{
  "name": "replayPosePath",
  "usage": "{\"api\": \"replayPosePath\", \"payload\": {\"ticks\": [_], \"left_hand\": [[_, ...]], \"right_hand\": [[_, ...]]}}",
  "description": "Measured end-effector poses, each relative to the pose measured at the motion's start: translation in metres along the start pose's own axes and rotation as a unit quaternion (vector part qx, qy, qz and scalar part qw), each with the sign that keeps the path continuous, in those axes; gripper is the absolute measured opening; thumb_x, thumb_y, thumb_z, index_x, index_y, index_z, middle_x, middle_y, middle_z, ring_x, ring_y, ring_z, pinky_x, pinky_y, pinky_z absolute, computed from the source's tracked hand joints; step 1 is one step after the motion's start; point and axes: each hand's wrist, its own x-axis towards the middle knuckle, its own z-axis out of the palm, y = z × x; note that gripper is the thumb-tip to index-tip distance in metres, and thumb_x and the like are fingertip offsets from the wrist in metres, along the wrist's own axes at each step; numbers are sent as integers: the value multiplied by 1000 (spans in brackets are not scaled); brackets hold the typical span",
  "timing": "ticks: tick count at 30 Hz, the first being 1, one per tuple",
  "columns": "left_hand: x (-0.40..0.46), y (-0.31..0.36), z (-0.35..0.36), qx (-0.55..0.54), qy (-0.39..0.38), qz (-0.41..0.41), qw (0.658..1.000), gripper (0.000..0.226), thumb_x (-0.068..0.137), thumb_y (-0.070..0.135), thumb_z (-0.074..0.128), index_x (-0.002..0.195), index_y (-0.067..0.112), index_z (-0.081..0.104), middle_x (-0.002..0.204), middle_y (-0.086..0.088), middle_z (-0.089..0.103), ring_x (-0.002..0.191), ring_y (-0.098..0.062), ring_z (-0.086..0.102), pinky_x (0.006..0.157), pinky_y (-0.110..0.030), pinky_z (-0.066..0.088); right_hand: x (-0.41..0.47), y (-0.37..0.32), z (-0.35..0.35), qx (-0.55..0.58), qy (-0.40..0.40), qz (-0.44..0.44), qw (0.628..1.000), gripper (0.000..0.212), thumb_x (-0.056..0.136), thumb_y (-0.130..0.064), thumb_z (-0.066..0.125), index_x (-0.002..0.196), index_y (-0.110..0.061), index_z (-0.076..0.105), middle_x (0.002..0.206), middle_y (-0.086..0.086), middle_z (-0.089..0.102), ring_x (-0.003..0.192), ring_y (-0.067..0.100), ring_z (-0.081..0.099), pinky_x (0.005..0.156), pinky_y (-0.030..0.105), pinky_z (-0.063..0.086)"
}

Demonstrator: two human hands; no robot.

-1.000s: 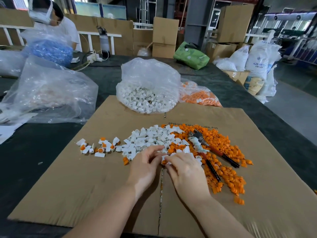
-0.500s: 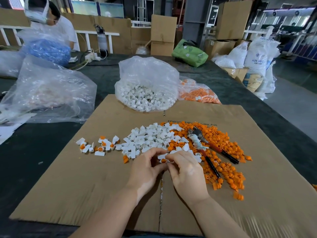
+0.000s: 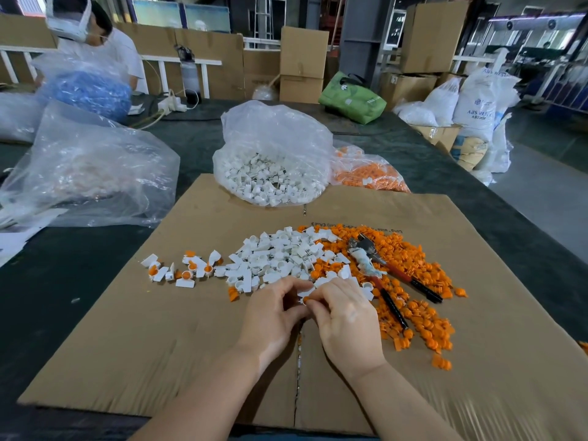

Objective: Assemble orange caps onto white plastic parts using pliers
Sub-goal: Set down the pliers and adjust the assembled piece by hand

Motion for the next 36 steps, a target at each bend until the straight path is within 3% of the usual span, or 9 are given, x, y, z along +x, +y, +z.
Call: {"api": "replayPosePath", "payload": {"ticks": [10,13,16,20,23,27,36], "left_hand": [[-1,-2,2,20,18,-7,1000,29,76,8,75,98,27,68,88,22,62,84,11,55,73,1,37],[-3,-2,2,5,69,-11,998,33,79,5,72,95,32,62,84,15,60,78,10,54,69,0,38],[-3,-5,-5,-20,139,-20,990,38,82,12,71,83,46,53,85,9,61,81,-2,57,68,-11,41],[9,-14,-35,23,227,-35,973,31,86,17,65,79,45,53,87,11,56,90,-9,48,81,-29,39],[20,-29,-59,142,273,-88,947,17,88,19,61,86,36,59,98,6,56,108,-21,38,91,-38,30],[27,-44,-74,242,251,-170,922,14,91,21,58,101,29,65,120,-1,50,119,-28,34,100,-42,24],[24,-41,-65,259,254,-128,923,31,91,17,57,120,25,61,132,-2,49,129,-26,29,107,-43,18]], "right_hand": [[0,0,0,0,-2,-8,1000,12,71,-7,80,72,-8,67,70,1,62,66,21,57,58,31,49],[-1,-2,-1,-4,0,-15,1000,10,75,-13,78,81,-9,70,76,2,65,71,20,60,62,29,51],[-1,-2,0,-1,8,-13,1000,8,79,-14,75,83,-8,70,78,1,65,73,20,61,66,29,51],[0,-1,1,14,27,-7,1000,4,82,-8,70,79,-8,69,75,0,64,71,18,58,66,27,49],[0,0,1,9,34,0,999,7,80,-3,71,76,-7,68,74,1,63,69,19,58,64,31,50],[0,2,3,-21,45,25,998,9,78,-2,71,73,-7,66,71,2,62,66,23,57,62,39,50],[-1,4,6,-86,63,58,993,21,63,2,80,71,-12,67,72,-1,62,65,22,58,60,37,45]]}}
